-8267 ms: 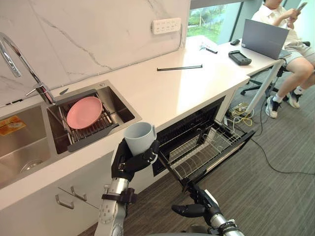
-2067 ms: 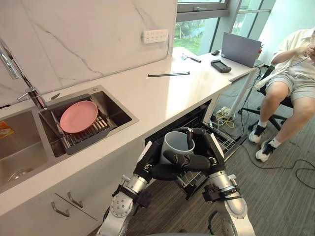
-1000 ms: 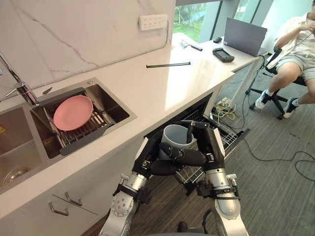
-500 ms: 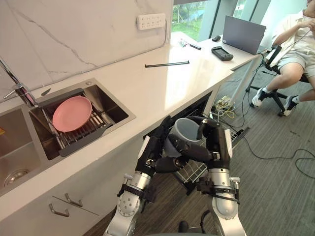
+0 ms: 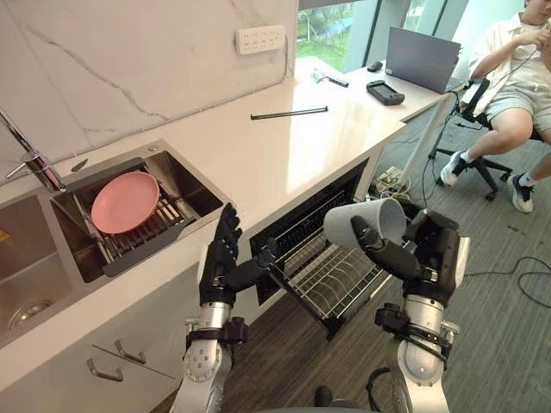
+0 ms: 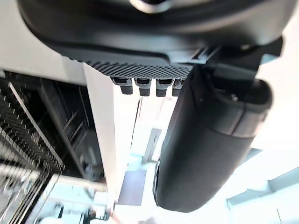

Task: Walk over to the sink, pick up the cup, carry it to the dishwasher, place the cup inside the dishwasher, then close the dishwasher door

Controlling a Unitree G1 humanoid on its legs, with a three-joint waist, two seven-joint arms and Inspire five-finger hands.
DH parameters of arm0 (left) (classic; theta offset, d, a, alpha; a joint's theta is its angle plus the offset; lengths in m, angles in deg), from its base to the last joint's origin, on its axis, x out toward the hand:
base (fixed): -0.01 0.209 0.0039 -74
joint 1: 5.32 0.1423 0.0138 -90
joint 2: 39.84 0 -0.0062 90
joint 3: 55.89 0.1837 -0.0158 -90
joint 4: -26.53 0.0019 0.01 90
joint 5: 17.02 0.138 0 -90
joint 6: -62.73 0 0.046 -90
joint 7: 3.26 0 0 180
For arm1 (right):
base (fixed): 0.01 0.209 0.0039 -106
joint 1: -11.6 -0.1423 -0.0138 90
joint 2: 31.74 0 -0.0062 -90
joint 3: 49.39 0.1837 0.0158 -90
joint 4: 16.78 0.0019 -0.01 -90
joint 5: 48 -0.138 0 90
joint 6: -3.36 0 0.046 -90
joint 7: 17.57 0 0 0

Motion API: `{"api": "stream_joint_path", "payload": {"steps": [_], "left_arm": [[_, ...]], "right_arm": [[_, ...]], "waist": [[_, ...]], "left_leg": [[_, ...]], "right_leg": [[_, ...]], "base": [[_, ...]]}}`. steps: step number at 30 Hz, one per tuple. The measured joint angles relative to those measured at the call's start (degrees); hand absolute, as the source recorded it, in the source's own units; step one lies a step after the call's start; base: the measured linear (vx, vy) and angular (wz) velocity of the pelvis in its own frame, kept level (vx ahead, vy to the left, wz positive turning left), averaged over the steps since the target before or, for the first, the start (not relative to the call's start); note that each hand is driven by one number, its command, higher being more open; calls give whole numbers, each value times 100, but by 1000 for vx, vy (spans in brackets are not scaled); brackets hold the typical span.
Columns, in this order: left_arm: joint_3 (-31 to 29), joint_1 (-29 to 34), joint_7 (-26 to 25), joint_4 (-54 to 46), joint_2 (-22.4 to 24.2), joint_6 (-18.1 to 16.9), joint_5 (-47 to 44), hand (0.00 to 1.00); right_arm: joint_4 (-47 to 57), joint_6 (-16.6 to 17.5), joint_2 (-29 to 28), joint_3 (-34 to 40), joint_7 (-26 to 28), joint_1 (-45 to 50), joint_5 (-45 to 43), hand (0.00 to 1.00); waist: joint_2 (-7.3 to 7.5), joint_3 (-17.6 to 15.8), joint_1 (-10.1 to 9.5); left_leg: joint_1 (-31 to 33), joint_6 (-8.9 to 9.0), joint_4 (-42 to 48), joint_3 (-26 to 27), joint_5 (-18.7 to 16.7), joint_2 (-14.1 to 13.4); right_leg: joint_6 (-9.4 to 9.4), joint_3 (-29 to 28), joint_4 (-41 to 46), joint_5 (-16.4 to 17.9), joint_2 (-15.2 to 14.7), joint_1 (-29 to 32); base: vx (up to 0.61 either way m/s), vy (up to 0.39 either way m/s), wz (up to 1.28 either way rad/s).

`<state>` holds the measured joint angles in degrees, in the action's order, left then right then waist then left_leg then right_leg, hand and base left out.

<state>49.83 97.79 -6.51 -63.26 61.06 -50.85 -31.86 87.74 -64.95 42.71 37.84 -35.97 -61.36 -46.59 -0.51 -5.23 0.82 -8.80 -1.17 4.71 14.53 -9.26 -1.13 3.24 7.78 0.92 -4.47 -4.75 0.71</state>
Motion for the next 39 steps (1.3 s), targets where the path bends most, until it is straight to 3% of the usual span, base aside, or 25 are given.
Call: {"api": "stream_joint_path", "payload": {"steps": [3, 9, 12, 15, 20, 31, 39], "left_arm": [[39, 11, 541, 0, -60, 19, -224, 100], [86, 105, 1505, 41, -216, 407, -323, 100], [166, 170, 1679, 233, -307, 591, -311, 100], [172, 277, 1699, 549, -317, 829, -301, 100], [125, 514, 1664, 988, -335, 944, -235, 100], [-760, 698, 999, 3343, -414, 911, 381, 100], [-1488, 810, 828, 4348, -415, 665, 720, 100]], "right_arm": [[0, -11, 135, 29, 200, -1, -5, 0], [-47, -92, 429, 355, 888, -4, -26, 0], [-159, -158, 630, 479, 1189, -5, -34, 0], [-315, -261, 747, 530, 1375, -9, -78, 0], [-520, -366, 818, 653, 1576, -15, -122, 0], [-1639, -404, 923, 871, 1846, -325, 326, 0], [-2536, -477, 1309, 923, 1968, -725, 781, 0]], "waist": [[0, 2, 0], [4, 17, -2], [6, 23, 1], [3, 113, 0], [10, 143, -61], [40, 186, -141], [133, 124, -237]], "left_leg": [[14, -1, 6, -10, 0, 1], [29, -4, 5, -30, 2, 10], [31, -7, 10, -64, 4, 11], [94, -11, 20, -120, 6, 9], [109, -12, 33, -187, 8, 5], [9, 11, -50, -414, 70, 7], [-42, 31, -81, -592, 121, 26]], "right_leg": [[1, 12, -19, -11, -2, -1], [6, 35, -38, -24, -13, -5], [6, 72, -82, -37, -15, -45], [3, 138, -207, -92, -13, -75], [2, 197, -236, -98, -16, -112], [-3, 449, -403, -117, -13, -370], [-1, 630, -431, -112, -30, -504]], "base": [[0, 0, 0], [0, 0, 0], [-22, -3, 6], [-17, -9, 10], [-14, -13, 7], [-20, -14, 11], [-20, -9, 11]]}}
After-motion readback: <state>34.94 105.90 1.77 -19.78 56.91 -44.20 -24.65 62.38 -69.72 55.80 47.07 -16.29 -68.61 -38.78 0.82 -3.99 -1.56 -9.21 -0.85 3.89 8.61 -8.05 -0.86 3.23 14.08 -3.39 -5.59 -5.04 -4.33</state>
